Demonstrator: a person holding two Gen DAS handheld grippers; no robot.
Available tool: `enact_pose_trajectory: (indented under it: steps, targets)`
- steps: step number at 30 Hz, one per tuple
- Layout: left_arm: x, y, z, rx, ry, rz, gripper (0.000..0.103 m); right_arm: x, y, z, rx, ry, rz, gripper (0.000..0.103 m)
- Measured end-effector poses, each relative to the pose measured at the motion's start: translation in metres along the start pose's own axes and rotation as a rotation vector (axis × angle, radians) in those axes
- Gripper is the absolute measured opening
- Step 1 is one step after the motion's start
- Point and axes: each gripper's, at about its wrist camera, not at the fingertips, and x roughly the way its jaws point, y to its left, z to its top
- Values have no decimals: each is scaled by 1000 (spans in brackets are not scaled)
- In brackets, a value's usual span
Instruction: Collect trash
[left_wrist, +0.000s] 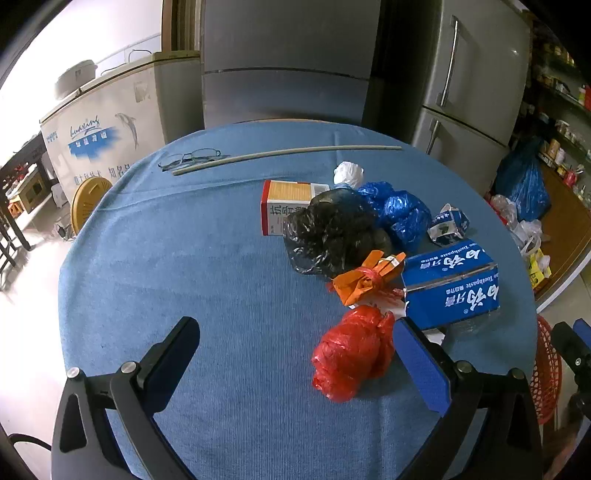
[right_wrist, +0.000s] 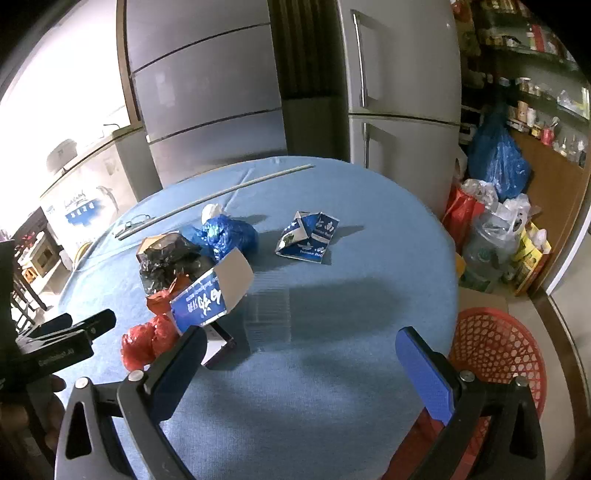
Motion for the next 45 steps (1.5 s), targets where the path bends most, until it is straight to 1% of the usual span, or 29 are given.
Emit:
enact_pose_trajectory:
  steps: [6, 11, 45]
  targets:
    - [1, -2, -2, 2, 3, -1, 103, -3, -4, -2, 16, -7, -24, 103]
    - [2, -3, -6, 3, 8, -4, 103, -4, -7, -3, 25, -9, -25, 103]
    - [5, -9, -10, 25, 32, -27, 103, -3, -6, -8, 56, -4, 35, 103]
